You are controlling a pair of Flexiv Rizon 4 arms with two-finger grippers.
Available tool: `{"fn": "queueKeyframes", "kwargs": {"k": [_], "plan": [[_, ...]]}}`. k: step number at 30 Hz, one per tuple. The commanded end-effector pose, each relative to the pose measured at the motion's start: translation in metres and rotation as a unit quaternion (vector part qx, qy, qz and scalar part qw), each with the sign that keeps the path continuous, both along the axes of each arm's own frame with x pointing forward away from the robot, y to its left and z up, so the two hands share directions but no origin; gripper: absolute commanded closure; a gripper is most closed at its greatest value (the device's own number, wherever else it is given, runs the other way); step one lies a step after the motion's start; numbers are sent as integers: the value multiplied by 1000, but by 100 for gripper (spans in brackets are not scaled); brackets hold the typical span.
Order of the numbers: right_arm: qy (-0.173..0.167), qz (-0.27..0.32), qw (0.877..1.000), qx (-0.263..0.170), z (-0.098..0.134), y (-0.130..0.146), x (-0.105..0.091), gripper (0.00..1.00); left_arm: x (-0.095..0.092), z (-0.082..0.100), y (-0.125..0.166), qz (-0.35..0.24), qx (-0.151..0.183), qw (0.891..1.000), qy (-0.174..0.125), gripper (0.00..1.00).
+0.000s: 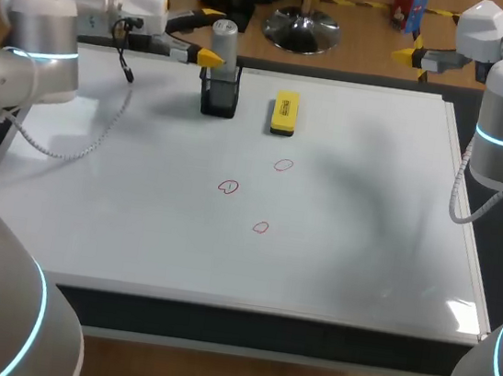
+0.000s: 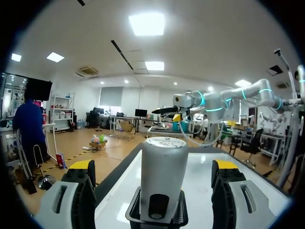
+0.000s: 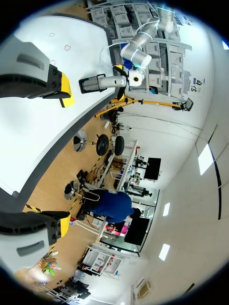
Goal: Pick up the inspection probe, press it on each red-marked spot on the whiteboard one by one, put down the probe, pick up the eraser, and wipe off all the red marks.
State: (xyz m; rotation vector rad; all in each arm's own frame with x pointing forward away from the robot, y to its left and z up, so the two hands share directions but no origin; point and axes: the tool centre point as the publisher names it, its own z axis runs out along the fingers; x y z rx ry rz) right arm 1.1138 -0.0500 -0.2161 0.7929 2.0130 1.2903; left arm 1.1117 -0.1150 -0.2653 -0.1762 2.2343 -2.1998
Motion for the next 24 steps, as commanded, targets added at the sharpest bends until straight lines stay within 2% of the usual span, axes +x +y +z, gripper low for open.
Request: {"fn": "queueKeyframes", "kwargs": {"k": [1, 5, 24], "plan": [[0, 0, 1000, 0, 0, 0, 0, 0, 6, -1, -6, -4, 3, 1000, 2, 0], [0, 0, 1000, 0, 0, 0, 0, 0, 8, -3, -12, -3, 17, 1000, 8, 0], [0, 0, 1000, 0, 0, 0, 0, 0, 7, -13, -20, 2, 17, 1000, 12, 0]]}}
